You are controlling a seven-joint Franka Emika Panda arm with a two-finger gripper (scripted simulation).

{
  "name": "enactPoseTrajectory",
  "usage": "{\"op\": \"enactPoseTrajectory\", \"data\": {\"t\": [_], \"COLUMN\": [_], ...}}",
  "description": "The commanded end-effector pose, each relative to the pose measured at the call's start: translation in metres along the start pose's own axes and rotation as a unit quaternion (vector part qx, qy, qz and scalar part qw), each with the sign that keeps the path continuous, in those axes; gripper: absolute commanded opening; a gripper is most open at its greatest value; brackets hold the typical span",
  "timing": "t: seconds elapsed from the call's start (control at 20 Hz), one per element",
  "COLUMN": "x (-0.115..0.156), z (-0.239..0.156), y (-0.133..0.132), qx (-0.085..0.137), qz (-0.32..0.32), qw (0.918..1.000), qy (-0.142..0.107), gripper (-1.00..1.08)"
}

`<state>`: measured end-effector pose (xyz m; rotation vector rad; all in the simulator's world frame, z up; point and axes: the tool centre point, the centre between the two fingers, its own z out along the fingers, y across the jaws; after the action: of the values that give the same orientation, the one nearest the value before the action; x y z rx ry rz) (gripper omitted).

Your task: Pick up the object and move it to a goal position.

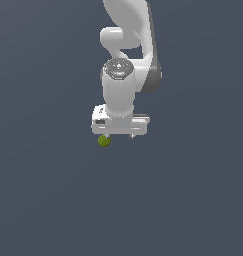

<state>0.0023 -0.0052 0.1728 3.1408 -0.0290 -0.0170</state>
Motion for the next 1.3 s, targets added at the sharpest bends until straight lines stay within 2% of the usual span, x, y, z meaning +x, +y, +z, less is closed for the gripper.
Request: {"op": "enactPoseTrajectory", "data": {"t": [0.0,0.4,0.85,1.25], "x": [0.0,0.0,-0.001,-0.014], "z": [0.0,-0.008,-0.007,0.013], "y": [0.0,0.027,0.027,0.037], "qx": [0.0,0.006,0.006,0.007], "qz": [0.0,0.04,0.044,0.097], "qw": [1.0,0.9992,0.999,0.9952], "qy": [0.0,0.007,0.007,0.006], "gripper": [1.0,1.0,1.0,1.0]}}
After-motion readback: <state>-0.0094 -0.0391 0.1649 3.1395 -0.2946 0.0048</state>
